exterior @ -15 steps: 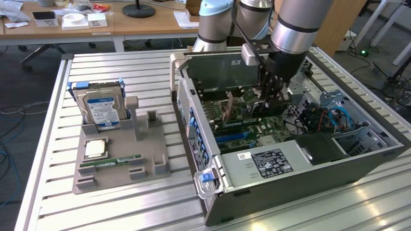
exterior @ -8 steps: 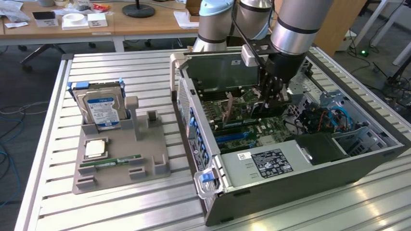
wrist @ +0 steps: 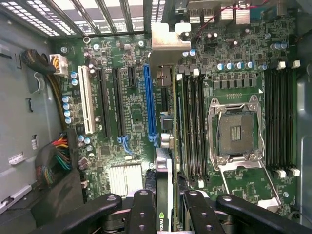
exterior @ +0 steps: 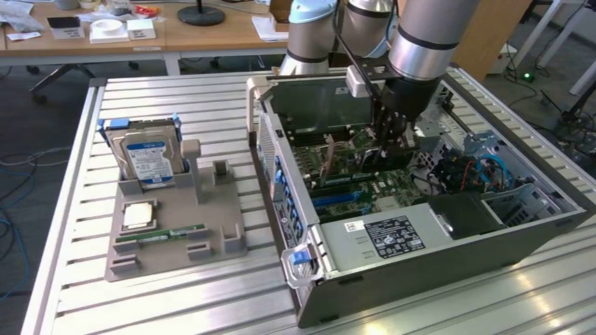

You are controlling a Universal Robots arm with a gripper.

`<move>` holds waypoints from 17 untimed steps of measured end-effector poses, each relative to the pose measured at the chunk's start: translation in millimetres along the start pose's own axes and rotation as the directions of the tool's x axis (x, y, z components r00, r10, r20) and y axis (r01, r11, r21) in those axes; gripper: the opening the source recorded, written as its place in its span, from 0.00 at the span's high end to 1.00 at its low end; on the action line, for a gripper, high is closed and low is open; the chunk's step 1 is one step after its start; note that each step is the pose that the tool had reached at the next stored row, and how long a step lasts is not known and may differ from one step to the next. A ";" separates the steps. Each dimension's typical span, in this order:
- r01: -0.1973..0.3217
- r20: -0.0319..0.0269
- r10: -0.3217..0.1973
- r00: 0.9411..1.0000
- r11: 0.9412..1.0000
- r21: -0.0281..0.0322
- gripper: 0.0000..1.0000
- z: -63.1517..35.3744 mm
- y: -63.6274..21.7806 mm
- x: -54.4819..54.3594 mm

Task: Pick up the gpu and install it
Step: 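Insert the gpu into the slot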

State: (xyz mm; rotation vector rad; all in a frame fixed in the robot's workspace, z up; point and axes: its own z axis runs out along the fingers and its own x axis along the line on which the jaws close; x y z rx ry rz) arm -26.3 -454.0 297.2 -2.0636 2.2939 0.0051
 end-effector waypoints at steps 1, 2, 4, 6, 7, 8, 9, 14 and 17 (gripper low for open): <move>0.000 0.000 0.000 1.000 1.000 0.000 0.73 1.2 0.2 0.1; 0.000 0.000 0.000 1.000 1.000 0.000 0.73 2.7 0.5 0.2; 0.000 0.000 0.000 1.000 1.000 0.000 0.73 5.8 0.9 0.3; 0.000 0.000 0.000 1.000 1.000 0.000 0.73 8.3 1.4 0.5; 0.000 0.000 0.000 1.000 1.000 0.000 0.73 8.6 1.6 0.5; 0.000 0.000 0.000 1.000 1.000 0.000 0.73 8.6 1.8 0.6; 0.000 0.000 0.000 1.000 1.000 0.000 0.73 8.6 1.9 0.9; 0.000 0.000 0.000 1.000 1.000 0.000 0.73 8.4 2.0 6.1; 0.000 0.000 0.000 1.000 1.000 0.000 0.73 8.3 2.0 9.2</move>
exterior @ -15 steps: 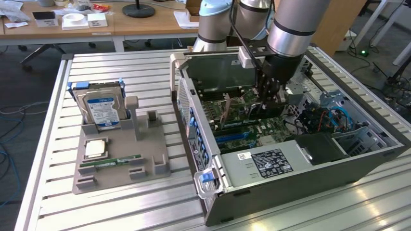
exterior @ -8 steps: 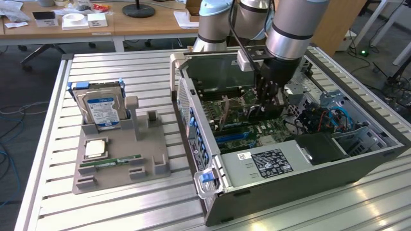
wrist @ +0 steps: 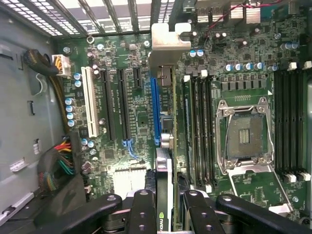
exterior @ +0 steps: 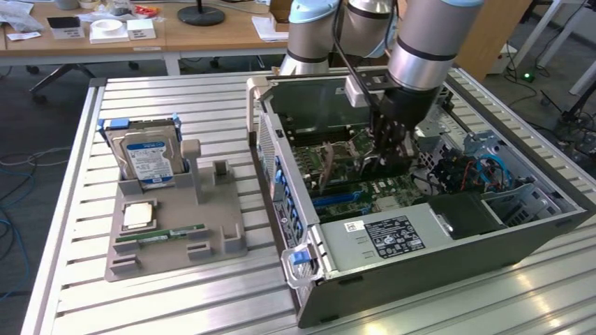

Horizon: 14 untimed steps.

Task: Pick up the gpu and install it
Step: 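Insert the gpu into the slot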

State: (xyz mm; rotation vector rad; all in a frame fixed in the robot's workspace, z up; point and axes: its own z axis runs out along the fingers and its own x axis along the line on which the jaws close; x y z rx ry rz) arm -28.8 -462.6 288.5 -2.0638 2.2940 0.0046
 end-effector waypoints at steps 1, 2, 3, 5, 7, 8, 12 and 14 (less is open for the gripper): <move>0.000 0.000 0.000 1.000 1.000 0.000 0.73 0.0 0.0 0.9; 0.000 0.000 0.000 1.000 1.000 0.000 0.73 0.0 0.0 1.4; 0.000 0.000 0.000 1.000 1.000 0.000 0.73 0.0 0.1 1.7; 0.000 0.000 0.000 1.000 1.000 0.000 0.73 -0.1 0.6 1.8; 0.000 0.000 0.000 1.000 1.000 0.000 0.73 -0.1 1.9 2.0; 0.000 0.000 0.000 1.000 1.000 0.000 0.73 -0.2 3.0 2.2; 0.000 0.000 0.000 1.000 1.000 0.000 0.73 -0.3 7.9 2.7; 0.000 0.000 0.000 1.000 1.000 0.000 0.73 -0.4 10.5 3.0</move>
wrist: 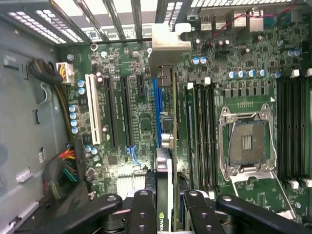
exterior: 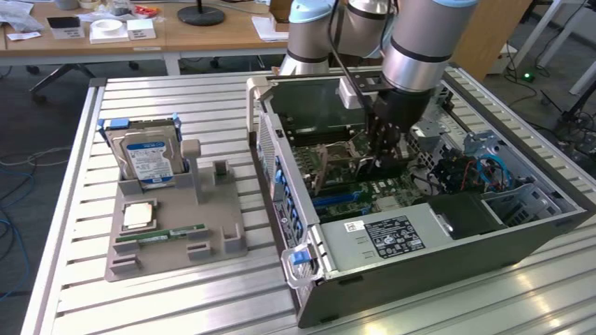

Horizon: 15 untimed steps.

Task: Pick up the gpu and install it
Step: 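Insert the gpu into the slot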

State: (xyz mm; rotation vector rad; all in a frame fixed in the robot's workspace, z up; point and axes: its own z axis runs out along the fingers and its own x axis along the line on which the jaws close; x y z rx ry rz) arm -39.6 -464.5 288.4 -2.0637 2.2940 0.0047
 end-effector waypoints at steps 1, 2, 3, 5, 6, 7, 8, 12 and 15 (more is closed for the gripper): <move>0.000 0.000 0.000 1.000 1.000 0.000 0.73 -0.1 1.3 0.1; 0.000 0.000 0.000 1.000 1.000 0.000 0.73 -0.1 2.6 0.3; 0.000 0.000 0.000 1.000 1.000 0.000 0.73 -0.2 4.1 0.4; 0.000 0.000 0.000 1.000 1.000 0.000 0.73 -0.3 6.8 0.7; 0.000 0.000 0.000 1.000 1.000 0.001 0.73 -0.3 7.8 0.8; 0.000 0.000 0.000 1.000 1.000 0.001 0.73 -0.3 8.5 0.8; 0.000 0.000 0.000 1.000 1.000 0.001 0.73 -0.3 8.9 0.9; 0.000 0.000 0.000 1.000 1.000 0.001 0.73 -0.5 9.3 5.0; 0.000 0.000 0.000 1.000 1.000 0.001 0.73 -0.2 10.2 6.5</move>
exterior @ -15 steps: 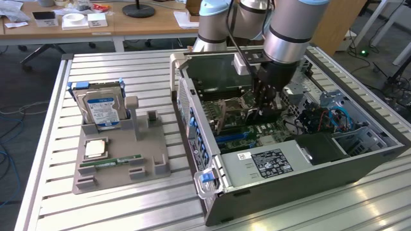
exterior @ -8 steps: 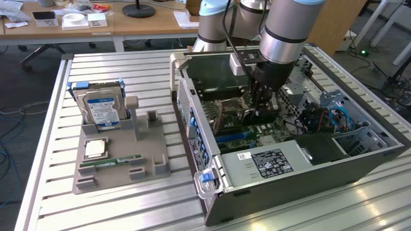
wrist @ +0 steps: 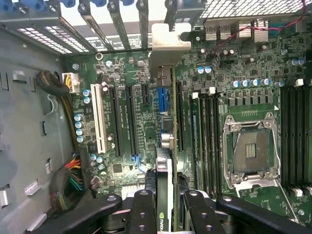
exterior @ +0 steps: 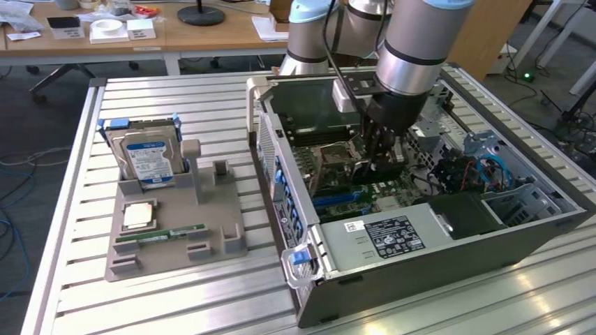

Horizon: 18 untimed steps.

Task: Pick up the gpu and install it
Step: 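Insert the gpu into the slot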

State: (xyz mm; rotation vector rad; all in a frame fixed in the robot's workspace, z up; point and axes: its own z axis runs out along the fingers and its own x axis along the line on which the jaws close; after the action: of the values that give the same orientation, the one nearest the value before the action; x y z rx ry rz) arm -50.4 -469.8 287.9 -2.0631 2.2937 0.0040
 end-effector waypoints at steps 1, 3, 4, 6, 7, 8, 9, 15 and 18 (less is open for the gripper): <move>0.000 0.000 0.000 1.000 1.000 0.000 0.73 0.7 0.4 0.1; 0.000 0.000 0.000 1.000 1.000 0.000 0.73 2.9 1.5 0.4; 0.000 0.000 0.000 1.000 1.000 0.000 0.73 4.2 2.2 0.5; 0.000 0.000 0.000 1.000 1.000 0.000 0.73 6.5 3.5 0.7; 0.000 0.000 0.000 1.000 1.000 0.000 0.73 7.4 4.1 0.8; 0.000 0.000 0.000 1.000 1.000 0.000 0.73 8.2 4.6 0.9; 0.000 0.000 0.000 1.000 1.000 0.000 0.73 8.8 5.1 0.9; 0.000 0.000 0.000 1.000 1.000 0.000 0.73 10.3 6.1 1.1; 0.000 0.000 0.000 1.000 1.000 0.000 0.73 10.4 6.1 1.1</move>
State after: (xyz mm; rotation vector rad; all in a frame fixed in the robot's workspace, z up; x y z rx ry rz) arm -56.1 -469.9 277.3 -2.0635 2.2935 0.0044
